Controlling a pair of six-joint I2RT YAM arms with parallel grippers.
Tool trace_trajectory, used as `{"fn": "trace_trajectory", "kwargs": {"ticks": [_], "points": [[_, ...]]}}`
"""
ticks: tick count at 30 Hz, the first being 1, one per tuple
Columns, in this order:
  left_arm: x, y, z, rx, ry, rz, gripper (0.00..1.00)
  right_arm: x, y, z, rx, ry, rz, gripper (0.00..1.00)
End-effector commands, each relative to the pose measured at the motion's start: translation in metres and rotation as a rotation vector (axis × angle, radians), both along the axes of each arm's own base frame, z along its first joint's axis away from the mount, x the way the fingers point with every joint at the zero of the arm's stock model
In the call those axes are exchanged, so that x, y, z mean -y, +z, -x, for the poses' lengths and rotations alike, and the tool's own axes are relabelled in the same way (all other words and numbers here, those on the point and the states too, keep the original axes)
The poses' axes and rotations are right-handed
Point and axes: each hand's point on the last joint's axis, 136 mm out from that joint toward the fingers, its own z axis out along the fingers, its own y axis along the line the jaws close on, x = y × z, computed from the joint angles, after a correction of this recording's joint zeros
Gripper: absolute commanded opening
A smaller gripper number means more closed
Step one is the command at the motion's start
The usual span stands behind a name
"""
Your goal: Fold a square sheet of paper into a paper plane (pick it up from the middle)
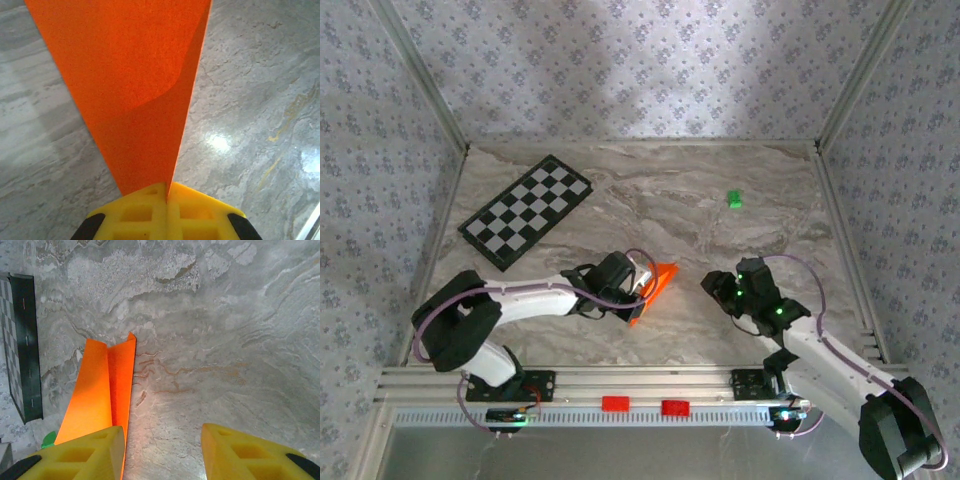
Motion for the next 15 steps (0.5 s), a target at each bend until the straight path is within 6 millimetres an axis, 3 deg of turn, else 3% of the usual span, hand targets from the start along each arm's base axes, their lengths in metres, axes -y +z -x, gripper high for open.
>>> {"fn": "trace_trajectory", "kwargs": {"ticks": [1,15], "points": [[0.008,-0.004,0.006,-0.064,-0.019,0.05,0.0,-0.005,-0.001,0.0,0.008,0.032,-0.011,0.46],[0.014,-0.021,0.011,-0.186,-0.031,0.093,0.0,-0.016,-0.004,0.001,0.001,0.081,-0.015,0.44]]}}
